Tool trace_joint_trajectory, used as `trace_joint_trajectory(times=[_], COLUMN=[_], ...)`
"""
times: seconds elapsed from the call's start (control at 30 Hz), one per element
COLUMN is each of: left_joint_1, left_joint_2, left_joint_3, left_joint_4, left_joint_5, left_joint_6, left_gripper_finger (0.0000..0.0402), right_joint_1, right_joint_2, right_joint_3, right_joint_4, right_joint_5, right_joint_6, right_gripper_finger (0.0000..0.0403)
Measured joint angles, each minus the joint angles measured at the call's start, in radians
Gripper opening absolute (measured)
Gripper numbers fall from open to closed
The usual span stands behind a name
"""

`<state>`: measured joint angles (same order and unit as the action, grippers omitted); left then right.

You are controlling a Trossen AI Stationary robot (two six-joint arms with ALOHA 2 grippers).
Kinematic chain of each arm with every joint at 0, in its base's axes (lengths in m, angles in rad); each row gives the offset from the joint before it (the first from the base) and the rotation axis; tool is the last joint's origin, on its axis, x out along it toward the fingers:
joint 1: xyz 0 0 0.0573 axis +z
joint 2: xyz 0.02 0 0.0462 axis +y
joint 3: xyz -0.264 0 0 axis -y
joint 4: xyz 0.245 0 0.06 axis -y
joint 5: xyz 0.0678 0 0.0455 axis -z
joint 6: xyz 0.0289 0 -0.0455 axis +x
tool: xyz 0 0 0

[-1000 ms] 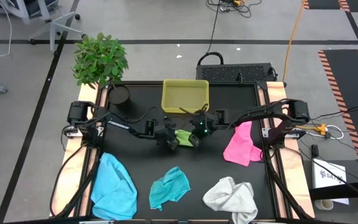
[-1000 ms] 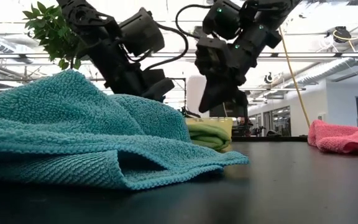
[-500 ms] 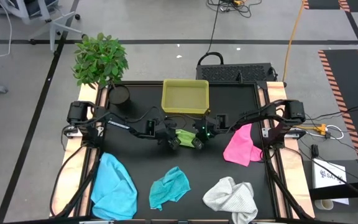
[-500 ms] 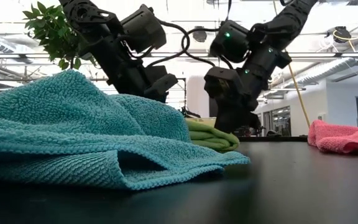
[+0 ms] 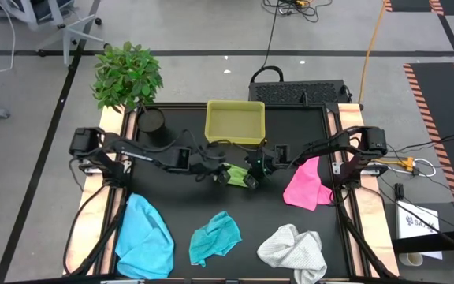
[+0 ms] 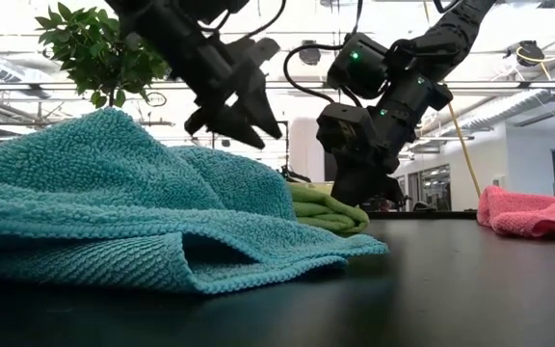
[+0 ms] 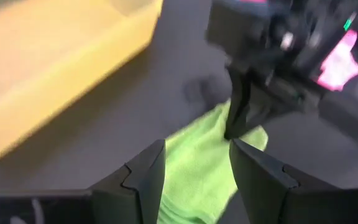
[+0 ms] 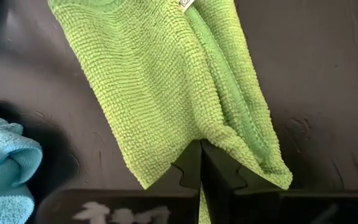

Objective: Fold microfiber towels
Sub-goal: Fold the green microfiber cloth

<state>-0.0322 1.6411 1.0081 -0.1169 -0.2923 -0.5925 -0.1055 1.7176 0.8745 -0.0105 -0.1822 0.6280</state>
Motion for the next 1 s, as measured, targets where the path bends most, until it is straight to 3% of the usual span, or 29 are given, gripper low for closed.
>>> trace_joint_trajectory(times=[0.47,0.67,0.87,1.0], left_joint_1=[-0.028,-0.024,-0.019,-0.02], left_joint_2=[0.12,0.125,0.125,0.099], left_joint_3=[0.0,-0.001,-0.001,-0.001], left_joint_4=[-0.099,-0.244,-0.213,-0.253], left_joint_5=[0.051,0.036,0.03,0.03], left_joint_6=[-0.048,-0.042,-0.044,-0.038], left_gripper_finger=[0.0181,0.0181,0.0181,0.0181], right_joint_1=[0.0,0.0,-0.005,-0.008], right_joint_2=[0.0,0.0,-0.023,-0.042], right_joint_3=[0.0,0.0,0.0,0.0], right_joint_4=[-0.008,-0.007,0.005,0.014], right_joint_5=[-0.001,-0.003,-0.086,-0.082], right_joint_6=[-0.005,-0.004,0.023,0.007], right_gripper_finger=[0.0,0.0,0.0,0.0006])
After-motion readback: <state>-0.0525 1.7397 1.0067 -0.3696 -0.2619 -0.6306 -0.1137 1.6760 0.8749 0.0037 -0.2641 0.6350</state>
